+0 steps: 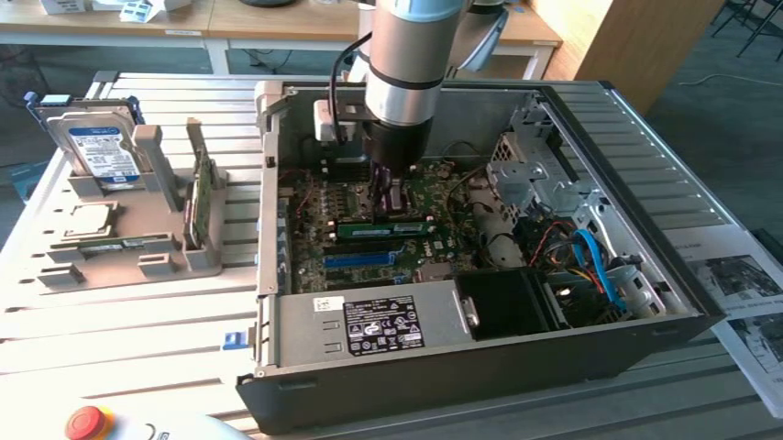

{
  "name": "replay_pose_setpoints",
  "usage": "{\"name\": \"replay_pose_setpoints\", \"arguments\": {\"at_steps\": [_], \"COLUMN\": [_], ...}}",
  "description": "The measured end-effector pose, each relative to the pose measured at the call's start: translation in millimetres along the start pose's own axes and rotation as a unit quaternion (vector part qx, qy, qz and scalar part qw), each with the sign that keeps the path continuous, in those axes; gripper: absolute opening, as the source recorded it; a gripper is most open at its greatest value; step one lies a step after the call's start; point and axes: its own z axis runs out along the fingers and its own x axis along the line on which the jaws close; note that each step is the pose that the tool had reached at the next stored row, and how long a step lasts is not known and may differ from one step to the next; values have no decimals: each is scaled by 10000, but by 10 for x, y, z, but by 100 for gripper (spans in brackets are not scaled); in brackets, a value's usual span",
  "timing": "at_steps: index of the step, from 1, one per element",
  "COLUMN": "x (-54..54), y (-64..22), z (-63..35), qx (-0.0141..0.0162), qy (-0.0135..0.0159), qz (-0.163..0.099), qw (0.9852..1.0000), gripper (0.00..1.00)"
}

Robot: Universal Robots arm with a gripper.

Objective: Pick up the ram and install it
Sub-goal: 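Press down the ram until it locks into place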

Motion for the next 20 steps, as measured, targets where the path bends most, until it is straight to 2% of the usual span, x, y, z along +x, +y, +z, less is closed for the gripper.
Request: {"name": "replay_pose_setpoints", "arguments": {"at_steps": [20], "x": [-3], "y": [-2], "z": [46], "qx": [1], "qy": [-1], "qz": [0], "qw": [10000], "gripper": [10]}}
